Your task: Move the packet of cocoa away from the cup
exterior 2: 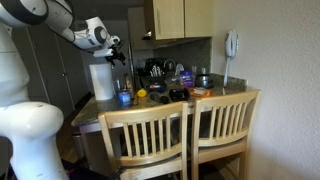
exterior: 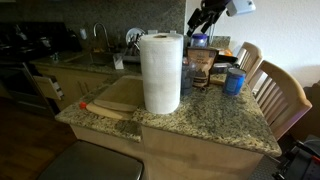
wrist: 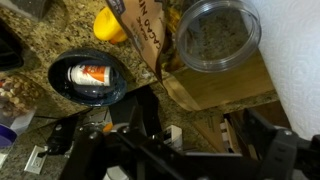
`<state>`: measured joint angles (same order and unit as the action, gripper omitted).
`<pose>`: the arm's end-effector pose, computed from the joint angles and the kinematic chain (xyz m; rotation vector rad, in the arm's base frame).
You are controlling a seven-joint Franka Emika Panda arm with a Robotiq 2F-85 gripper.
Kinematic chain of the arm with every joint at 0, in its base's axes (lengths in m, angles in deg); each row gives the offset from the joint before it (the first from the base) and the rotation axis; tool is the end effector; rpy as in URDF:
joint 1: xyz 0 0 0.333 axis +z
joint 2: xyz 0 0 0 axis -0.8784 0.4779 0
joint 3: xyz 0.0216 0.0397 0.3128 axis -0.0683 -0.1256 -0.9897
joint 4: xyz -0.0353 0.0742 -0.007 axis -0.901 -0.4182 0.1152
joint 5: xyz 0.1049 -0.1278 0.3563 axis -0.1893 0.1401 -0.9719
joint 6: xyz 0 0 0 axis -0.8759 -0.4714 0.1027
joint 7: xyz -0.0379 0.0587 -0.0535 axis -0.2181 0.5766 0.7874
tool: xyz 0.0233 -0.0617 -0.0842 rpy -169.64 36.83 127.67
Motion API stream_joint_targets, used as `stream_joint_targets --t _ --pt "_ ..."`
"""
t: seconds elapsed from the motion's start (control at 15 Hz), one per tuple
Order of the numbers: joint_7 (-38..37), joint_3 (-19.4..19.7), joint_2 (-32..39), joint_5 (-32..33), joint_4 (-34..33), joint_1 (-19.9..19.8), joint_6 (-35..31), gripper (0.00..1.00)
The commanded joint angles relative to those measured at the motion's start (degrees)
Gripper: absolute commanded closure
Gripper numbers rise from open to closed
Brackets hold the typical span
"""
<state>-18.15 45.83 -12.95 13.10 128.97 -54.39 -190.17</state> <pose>0.5591 0.1518 0.5757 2.9969 0.1701 0.9112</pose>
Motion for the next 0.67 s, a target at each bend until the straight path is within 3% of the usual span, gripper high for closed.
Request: stream_joint_targets --t 0.0,0.2,0.27,0.6 --pt "-0.9 -0.1 0.7 0.4 -1.0 -0.6 2.8 0.0" --pt "-11.6 0.2 6.7 8.8 -8.2 -2.1 10.4 0.0" --pt "-7.2 0.3 2.2 5.2 -2.9 -1.0 7.1 0.0" --pt "-8.1 0.3 3.2 5.8 -3.9 -0.7 7.4 0.0"
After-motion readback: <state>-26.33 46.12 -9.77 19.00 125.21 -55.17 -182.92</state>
